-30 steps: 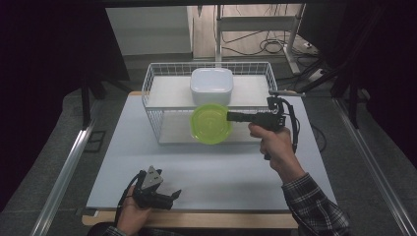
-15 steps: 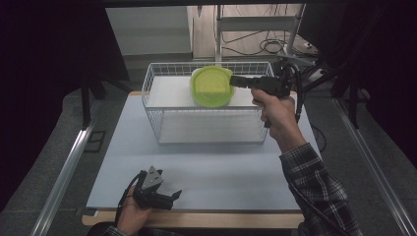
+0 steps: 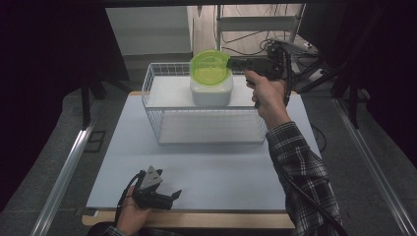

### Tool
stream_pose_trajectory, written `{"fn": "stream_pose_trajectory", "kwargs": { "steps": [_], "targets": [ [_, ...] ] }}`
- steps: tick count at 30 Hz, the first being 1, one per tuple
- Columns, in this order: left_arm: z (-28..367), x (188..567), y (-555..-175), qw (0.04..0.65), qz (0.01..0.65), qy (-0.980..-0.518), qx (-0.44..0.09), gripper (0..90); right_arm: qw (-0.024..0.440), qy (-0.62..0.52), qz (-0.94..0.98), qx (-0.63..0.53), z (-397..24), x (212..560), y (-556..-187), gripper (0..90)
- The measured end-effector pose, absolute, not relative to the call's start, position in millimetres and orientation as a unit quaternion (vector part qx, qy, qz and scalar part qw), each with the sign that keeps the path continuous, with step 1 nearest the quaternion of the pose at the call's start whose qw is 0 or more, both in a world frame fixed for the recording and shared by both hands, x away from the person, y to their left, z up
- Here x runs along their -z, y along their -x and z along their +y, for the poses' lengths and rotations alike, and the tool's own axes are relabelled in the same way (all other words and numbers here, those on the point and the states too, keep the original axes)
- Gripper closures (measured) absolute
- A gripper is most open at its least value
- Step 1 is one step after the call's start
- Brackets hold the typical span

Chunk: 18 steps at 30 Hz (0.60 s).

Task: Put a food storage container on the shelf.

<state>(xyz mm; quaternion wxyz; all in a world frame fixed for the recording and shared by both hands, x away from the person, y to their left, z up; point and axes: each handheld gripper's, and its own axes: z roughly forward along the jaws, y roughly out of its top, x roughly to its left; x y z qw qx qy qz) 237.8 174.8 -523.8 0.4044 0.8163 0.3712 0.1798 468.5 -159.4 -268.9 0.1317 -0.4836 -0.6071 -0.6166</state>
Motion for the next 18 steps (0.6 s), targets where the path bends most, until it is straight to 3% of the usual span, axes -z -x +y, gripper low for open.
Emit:
{"fn": "stream_pose_trajectory", "kwargs": {
  "steps": [12,18],
  "targets": [
    [173.3,524.5,-237.5,0.402,0.368,-0.820,-0.175,3.1,0.045,0.507,-0.629,0.588,-144.8,261.5,-476.9,77.0],
    [173.1,524.9,-237.8,0.401,0.366,-0.822,-0.173,3.1,0.031,0.516,-0.626,0.584,-143.8,264.7,-481.6,72.8]
  ]
}}
